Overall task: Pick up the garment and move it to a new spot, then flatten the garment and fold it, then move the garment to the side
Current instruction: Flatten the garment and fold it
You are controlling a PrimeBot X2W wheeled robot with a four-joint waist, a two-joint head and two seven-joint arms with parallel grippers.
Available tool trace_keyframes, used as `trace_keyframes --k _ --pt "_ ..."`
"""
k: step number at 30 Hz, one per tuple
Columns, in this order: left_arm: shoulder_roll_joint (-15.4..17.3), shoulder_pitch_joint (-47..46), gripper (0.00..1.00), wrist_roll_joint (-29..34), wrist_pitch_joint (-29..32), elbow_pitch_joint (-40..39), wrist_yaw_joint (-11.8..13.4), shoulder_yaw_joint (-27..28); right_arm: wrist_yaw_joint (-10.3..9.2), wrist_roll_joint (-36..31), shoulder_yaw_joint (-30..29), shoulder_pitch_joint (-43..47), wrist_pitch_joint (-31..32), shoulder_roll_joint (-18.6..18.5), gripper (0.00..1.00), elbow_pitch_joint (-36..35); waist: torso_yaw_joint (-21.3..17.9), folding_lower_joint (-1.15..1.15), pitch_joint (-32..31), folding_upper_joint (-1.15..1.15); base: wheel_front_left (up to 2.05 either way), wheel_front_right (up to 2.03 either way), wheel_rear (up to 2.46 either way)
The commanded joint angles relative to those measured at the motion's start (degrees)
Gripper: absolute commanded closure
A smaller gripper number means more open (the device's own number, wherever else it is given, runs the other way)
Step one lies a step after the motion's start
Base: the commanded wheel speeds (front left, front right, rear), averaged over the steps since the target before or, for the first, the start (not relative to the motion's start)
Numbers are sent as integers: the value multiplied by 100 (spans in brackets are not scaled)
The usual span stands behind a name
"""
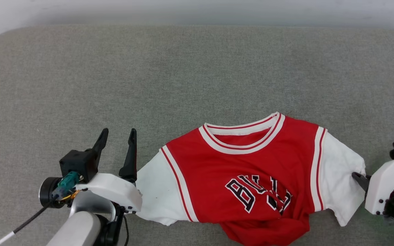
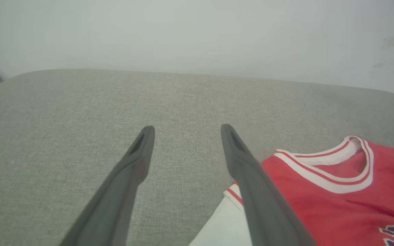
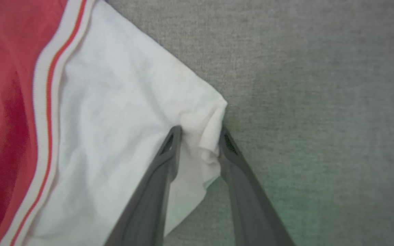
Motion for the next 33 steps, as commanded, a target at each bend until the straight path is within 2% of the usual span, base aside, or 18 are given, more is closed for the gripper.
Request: trace_keyframes --k 1,4,9,15,21,27,28,29,30,33 --pt "95 36 0 -60 106 27 -49 19 19 53 302 180 30 245 100 221 -30 0 -79 0 0 0 0" --pt "310 156 0 -369 641 87 -214 22 18 18 354 60 -283 95 100 155 -95 0 -251 0 0 0 0" --pt "783 431 0 -977 1944 140 -366 -21 9 -61 484 89 -662 -23 100 8 -242 0 -573 0 0 0 0" --pt "1172 708 0 -1697 3281 257 -551 -119 9 -145 554 215 -728 -26 100 -252 -469 0 -700 0 0 0 0" --pt "1149 464 0 -1902 3650 699 -774 -207 9 -252 493 268 -677 80 100 -492 -620 0 -544 0 0 0 0" --pt "807 295 0 -2192 4052 1447 -1099 -460 9 -286 475 249 -657 160 100 -623 -726 0 -407 0 0 0 0" --pt "709 292 17 -2268 4106 1569 -1152 -489 9 -292 475 241 -656 168 100 -632 -738 0 -398 0 0 0 0" --pt "645 276 68 -2293 4141 1685 -1209 -531 9 -286 476 236 -667 175 100 -640 -748 0 -396 0 0 0 0" --pt "595 252 100 -2293 4126 1783 -1250 -568 9 -273 481 231 -673 182 100 -653 -754 0 -397 0 0 0 0" --pt "497 164 100 -2216 3906 1957 -1373 -592 9 -287 493 220 -711 164 100 -685 -752 0 -451 0 0 0 0"
